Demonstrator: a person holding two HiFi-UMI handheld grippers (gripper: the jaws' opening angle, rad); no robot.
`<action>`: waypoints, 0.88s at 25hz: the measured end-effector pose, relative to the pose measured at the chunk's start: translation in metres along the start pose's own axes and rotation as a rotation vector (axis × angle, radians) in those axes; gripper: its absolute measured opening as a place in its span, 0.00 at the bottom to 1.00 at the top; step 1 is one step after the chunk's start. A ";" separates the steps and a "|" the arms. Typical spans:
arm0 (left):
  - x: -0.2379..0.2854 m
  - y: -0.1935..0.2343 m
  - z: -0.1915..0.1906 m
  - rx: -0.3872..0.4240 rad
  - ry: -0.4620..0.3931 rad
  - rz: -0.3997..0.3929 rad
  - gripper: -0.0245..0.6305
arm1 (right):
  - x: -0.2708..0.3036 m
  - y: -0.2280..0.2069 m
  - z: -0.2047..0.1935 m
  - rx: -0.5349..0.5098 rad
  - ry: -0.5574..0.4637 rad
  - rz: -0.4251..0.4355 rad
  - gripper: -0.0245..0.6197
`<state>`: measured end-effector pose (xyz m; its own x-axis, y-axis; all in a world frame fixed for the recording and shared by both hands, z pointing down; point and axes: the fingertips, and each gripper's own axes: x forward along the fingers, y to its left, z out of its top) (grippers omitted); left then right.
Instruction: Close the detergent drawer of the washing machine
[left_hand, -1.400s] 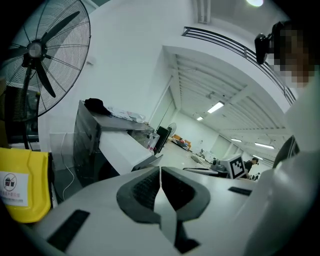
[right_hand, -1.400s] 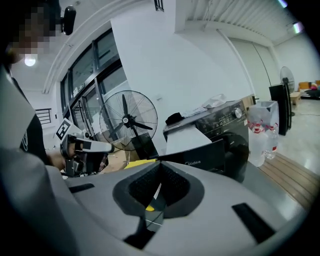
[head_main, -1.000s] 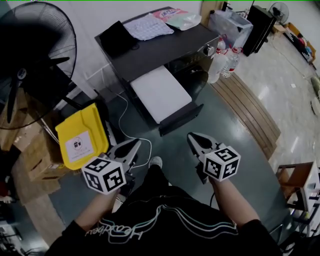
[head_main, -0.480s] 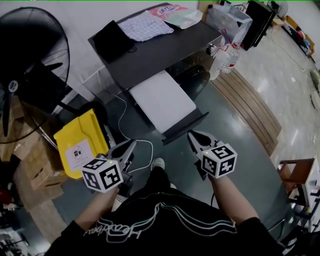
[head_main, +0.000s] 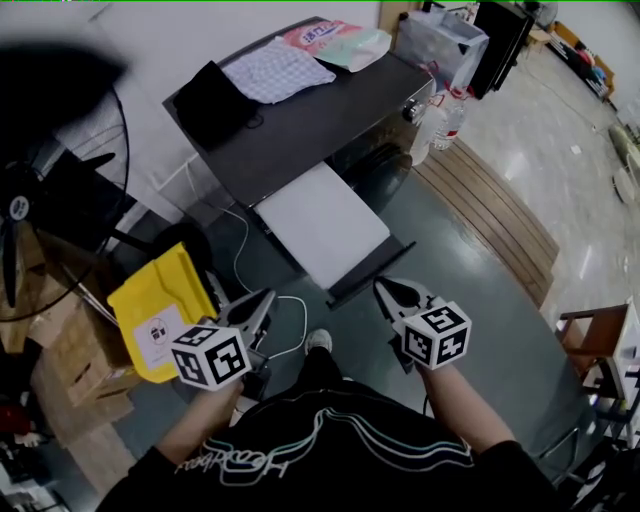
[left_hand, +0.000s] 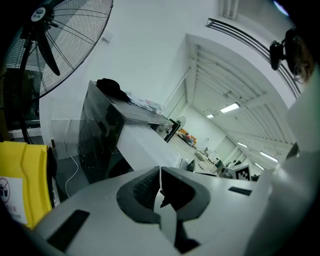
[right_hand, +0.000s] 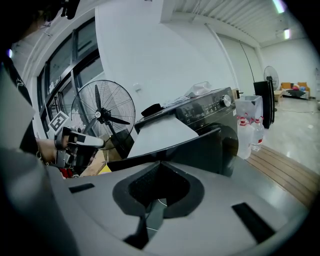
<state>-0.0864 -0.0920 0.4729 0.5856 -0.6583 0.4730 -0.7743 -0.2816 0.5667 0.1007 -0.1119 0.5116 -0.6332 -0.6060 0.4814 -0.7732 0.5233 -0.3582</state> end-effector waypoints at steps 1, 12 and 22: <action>0.001 0.001 0.000 -0.002 0.002 -0.002 0.08 | 0.000 0.000 0.000 0.000 0.001 -0.002 0.08; 0.007 0.007 0.003 -0.029 0.009 -0.012 0.08 | -0.002 0.000 0.003 0.013 -0.017 0.005 0.08; 0.005 0.012 -0.001 -0.066 0.006 -0.011 0.08 | -0.003 0.003 0.008 0.021 -0.025 0.017 0.08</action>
<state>-0.0925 -0.0979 0.4825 0.5958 -0.6508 0.4706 -0.7504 -0.2424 0.6149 0.1000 -0.1129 0.5025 -0.6466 -0.6120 0.4555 -0.7629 0.5212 -0.3827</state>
